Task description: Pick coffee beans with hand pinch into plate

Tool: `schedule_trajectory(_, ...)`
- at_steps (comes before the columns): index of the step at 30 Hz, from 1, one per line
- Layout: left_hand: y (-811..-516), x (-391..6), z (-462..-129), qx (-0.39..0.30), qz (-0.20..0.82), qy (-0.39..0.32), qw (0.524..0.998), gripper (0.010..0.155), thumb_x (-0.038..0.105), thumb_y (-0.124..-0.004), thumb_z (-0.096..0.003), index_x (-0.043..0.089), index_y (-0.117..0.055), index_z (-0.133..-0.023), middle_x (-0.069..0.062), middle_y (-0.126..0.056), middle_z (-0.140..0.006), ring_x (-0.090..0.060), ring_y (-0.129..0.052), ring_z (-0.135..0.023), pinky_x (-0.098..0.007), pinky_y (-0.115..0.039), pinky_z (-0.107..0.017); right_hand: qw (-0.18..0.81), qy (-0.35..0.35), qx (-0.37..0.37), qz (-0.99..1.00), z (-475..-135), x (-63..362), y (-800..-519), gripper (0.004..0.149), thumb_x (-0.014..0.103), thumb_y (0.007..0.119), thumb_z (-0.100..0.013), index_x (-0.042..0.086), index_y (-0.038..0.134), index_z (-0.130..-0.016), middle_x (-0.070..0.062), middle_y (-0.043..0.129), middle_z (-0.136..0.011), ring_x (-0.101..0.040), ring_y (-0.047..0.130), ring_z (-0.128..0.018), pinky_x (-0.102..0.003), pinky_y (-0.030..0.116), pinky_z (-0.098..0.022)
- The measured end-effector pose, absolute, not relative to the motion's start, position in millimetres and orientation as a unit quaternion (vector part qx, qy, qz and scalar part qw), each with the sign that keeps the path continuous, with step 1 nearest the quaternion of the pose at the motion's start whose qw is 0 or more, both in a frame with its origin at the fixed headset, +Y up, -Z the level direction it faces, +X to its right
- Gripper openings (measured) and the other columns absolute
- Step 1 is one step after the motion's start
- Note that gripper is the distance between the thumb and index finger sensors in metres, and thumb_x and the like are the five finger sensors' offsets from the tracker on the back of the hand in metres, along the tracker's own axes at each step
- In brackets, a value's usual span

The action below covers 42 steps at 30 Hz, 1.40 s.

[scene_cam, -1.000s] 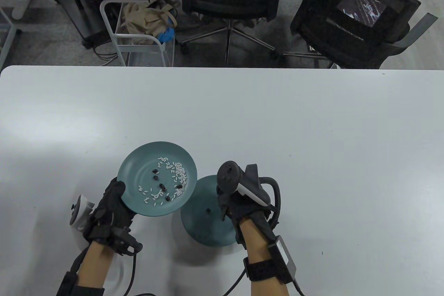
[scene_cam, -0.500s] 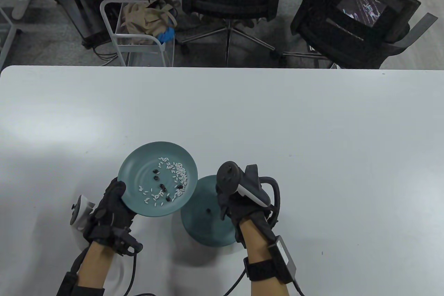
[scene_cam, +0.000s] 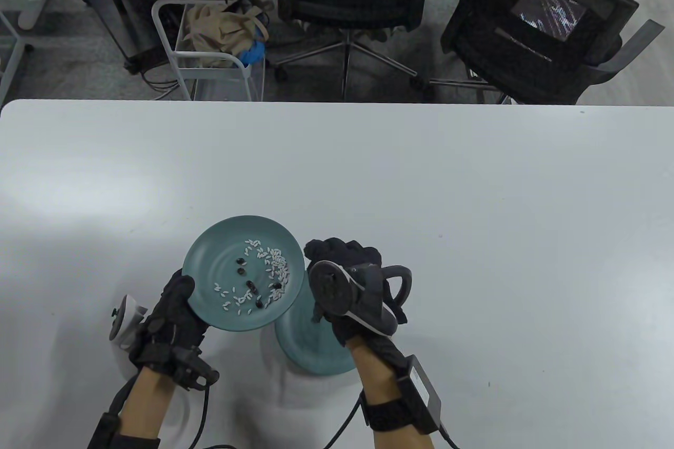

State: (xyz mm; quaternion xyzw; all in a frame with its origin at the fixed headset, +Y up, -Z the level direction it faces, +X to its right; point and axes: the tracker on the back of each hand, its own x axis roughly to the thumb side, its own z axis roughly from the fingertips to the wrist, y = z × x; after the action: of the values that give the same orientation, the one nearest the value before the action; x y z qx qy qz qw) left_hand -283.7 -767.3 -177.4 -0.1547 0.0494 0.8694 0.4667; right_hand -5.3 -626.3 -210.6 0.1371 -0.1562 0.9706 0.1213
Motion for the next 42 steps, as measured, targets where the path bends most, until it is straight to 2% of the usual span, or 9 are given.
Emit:
schedule_trajectory(9,-764.4,-277.2,-177.2,-0.159,0.87,0.034,0.466,0.061,0.048,-0.061,-0.0487,0.025,-0.039,-0.101,-0.009,-0.07,-0.093,-0.036,-0.088,-0.064,-0.041,-0.082,-0.043,0.083,-0.186,0.241,0.949,-189.6,-59.5,-600.7,0.037,0.036,0.087,-0.043,0.025,0.084,-0.078,-0.007,0.098,-0.071,-0.024,0.096,-0.046,-0.051,0.076,-0.044)
schedule_trajectory(12,-765.1,-277.0,-177.2,-0.16,0.869,0.033,0.468,0.061,0.048,-0.061,-0.0487,0.025,-0.039,-0.101,-0.008,-0.07,-0.093,-0.036,-0.088,-0.064,-0.041,-0.082,-0.043,0.056,-0.14,0.276,0.949,-187.0,-72.0,-601.3,0.038,0.039,0.088,-0.042,0.026,0.086,-0.077,-0.006,0.099,-0.072,-0.025,0.096,-0.048,-0.052,0.075,-0.046)
schedule_trajectory(17,-766.2,-274.9,-177.2,-0.164,0.866,0.032,0.471,0.061,0.048,-0.061,-0.0488,0.025,-0.038,-0.101,-0.009,-0.07,-0.093,-0.036,-0.088,-0.065,-0.041,-0.081,-0.043,-0.01,-0.075,0.285,0.956,-188.2,-84.1,-612.8,0.039,0.038,0.089,-0.042,0.028,0.085,-0.08,-0.007,0.097,-0.077,-0.026,0.095,-0.055,-0.054,0.072,-0.049)
schedule_trajectory(26,-766.3,-274.0,-177.0,-0.163,0.867,0.031,0.469,0.061,0.047,-0.062,-0.0488,0.024,-0.039,-0.101,-0.009,-0.07,-0.093,-0.036,-0.088,-0.064,-0.041,-0.082,-0.043,-0.043,-0.049,0.286,0.956,-187.7,-89.8,-620.4,0.041,0.035,0.09,-0.042,0.027,0.085,-0.081,-0.007,0.097,-0.078,-0.026,0.095,-0.056,-0.054,0.072,-0.049)
schedule_trajectory(31,-763.6,-272.6,-175.4,-0.153,0.854,0.037,0.496,0.061,0.047,-0.062,-0.0484,0.022,-0.04,-0.1,-0.011,-0.072,-0.091,-0.036,-0.091,-0.062,-0.04,-0.084,-0.04,-0.061,-0.046,0.293,0.953,-187.5,-92.3,-623.2,0.039,0.033,0.089,-0.042,0.025,0.086,-0.08,-0.007,0.098,-0.076,-0.026,0.096,-0.054,-0.054,0.073,-0.049)
schedule_trajectory(34,-766.5,-271.1,-175.2,-0.16,0.86,0.038,0.483,0.061,0.047,-0.062,-0.0486,0.021,-0.041,-0.1,-0.012,-0.072,-0.09,-0.037,-0.092,-0.06,-0.04,-0.085,-0.039,-0.06,-0.031,0.296,0.953,-189.2,-91.6,-622.8,0.039,0.033,0.089,-0.042,0.024,0.085,-0.08,-0.008,0.098,-0.075,-0.025,0.096,-0.053,-0.053,0.074,-0.049)
schedule_trajectory(42,-767.9,-270.3,-174.8,-0.161,0.857,0.042,0.487,0.061,0.047,-0.063,-0.0484,0.021,-0.042,-0.1,-0.013,-0.073,-0.089,-0.037,-0.092,-0.059,-0.04,-0.085,-0.038,-0.054,-0.018,0.307,0.95,-192.0,-90.5,-626.6,0.04,0.034,0.087,-0.042,0.022,0.083,-0.08,-0.009,0.097,-0.073,-0.024,0.096,-0.05,-0.053,0.075,-0.048)
